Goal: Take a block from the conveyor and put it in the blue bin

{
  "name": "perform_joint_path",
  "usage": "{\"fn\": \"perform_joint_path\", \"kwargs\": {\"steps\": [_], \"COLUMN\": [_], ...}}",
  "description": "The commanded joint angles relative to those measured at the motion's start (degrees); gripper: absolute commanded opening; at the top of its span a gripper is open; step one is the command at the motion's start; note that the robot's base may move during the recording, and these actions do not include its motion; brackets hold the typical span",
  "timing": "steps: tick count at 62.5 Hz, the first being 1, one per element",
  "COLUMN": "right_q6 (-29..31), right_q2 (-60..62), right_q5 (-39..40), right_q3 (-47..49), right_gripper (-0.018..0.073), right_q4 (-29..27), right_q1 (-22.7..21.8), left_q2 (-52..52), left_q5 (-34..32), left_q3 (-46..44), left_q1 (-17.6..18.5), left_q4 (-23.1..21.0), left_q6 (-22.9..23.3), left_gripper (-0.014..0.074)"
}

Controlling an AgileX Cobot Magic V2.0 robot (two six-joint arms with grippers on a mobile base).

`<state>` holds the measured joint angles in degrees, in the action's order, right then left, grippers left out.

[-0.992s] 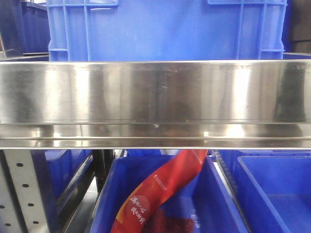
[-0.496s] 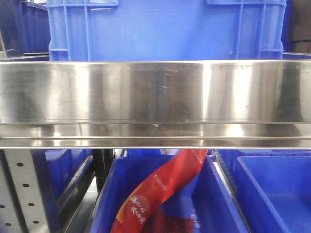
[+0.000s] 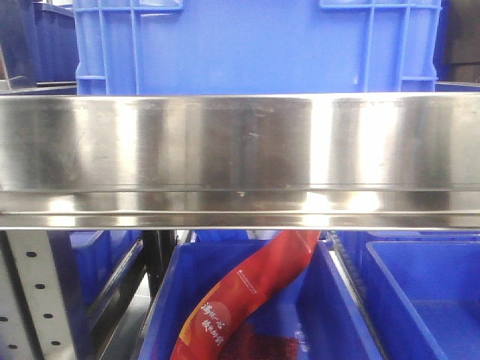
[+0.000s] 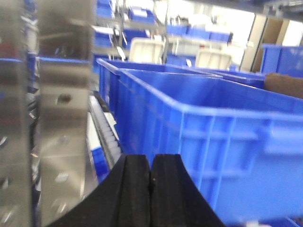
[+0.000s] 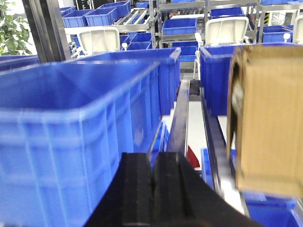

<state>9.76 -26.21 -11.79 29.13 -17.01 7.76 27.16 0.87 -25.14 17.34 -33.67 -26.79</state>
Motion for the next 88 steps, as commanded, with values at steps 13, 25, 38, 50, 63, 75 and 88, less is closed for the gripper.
{"fn": "perform_joint_path", "kwargs": {"steps": [13,25,38,50,63,75,88], "right_q6": [0.35,0.35,0.35,0.35,-8.23,-10.16,-5.59], "right_q2": [9.22,9.81,9.81,9.81,14.55,23.49,26.21], "right_q5": [-2.66,-2.91,-2.91,-2.91,0.07,8.85,11.79], "right_q3": [-4.22,-4.22,-4.22,-4.22,-11.33,-23.69,-29.13], "right_gripper": [-0.0162,-0.0162,-0.0162,-0.0162,-0.0162,-0.0162,-0.0162], "right_q4": [0.41,0.41,0.41,0.41,11.23,16.34,17.01], "right_q1": [-0.36,-0.36,-0.36,-0.36,-0.86,-3.55,-5.1], "left_q2": [-17.25,-24.1,-26.18,-26.18,-26.18,-26.18,-26.12], "left_q5": [-1.55,-1.55,-1.66,-1.66,-1.66,-1.66,-1.78], "left_q3": [10.19,10.88,10.88,10.88,10.88,10.88,10.88], "left_q1": [-0.57,-0.57,-0.57,-0.57,-0.57,-0.57,-0.57], "left_q4": [-0.38,-0.38,-0.38,-0.38,-0.38,-0.38,-0.38], "left_q6": [-0.11,-0.11,-0.11,-0.11,-0.11,-0.11,-0.11], "left_gripper": [-0.0111,-0.0111,-0.0111,-0.0111,-0.0111,-0.0111,-0.0111]}}
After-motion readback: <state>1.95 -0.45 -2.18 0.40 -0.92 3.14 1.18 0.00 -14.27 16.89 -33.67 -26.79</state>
